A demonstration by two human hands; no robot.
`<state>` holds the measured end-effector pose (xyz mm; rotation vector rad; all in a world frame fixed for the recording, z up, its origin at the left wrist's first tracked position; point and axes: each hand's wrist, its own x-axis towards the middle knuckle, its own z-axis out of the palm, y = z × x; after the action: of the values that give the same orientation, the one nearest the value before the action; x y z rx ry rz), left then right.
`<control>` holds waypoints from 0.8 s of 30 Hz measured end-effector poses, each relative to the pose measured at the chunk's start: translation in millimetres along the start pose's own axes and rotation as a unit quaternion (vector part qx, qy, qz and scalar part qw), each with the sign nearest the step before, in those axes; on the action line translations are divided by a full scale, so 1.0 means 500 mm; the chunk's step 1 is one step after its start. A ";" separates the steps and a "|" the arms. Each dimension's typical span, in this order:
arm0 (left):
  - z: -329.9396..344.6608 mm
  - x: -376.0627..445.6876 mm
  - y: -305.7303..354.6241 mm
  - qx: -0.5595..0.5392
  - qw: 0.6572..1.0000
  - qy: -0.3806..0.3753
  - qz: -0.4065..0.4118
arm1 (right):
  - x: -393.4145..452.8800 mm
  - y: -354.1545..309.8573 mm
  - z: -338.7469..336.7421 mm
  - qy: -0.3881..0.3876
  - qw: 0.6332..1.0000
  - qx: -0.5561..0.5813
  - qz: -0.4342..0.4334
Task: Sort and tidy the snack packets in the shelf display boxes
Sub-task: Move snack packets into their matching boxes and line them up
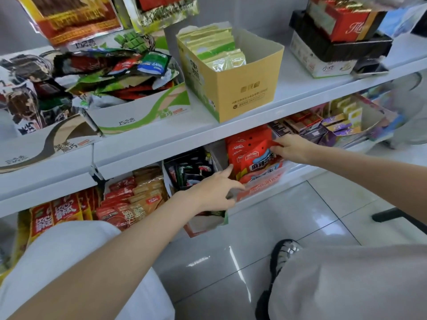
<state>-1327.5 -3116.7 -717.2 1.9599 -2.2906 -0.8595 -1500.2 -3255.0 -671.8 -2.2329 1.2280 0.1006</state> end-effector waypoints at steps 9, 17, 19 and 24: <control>0.003 -0.017 0.008 -0.015 1.000 -0.025 -0.003 | -0.007 0.007 0.001 0.017 0.993 0.114 -0.011; 0.007 -0.012 0.004 -0.035 0.999 -0.001 0.002 | -0.008 -0.023 0.031 -0.009 0.999 -0.036 -0.030; -0.003 -0.023 0.008 -0.047 0.999 0.013 -0.008 | -0.004 -0.022 0.036 -0.031 0.999 -0.028 -0.017; -0.018 -0.024 0.025 -0.200 0.972 0.113 -0.049 | -0.011 -0.006 0.006 -0.057 0.998 0.005 -0.041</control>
<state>-1333.1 -3108.6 -700.3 1.8857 -1.7471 -0.9589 -1500.5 -3248.0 -671.1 -2.2326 1.0731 0.1881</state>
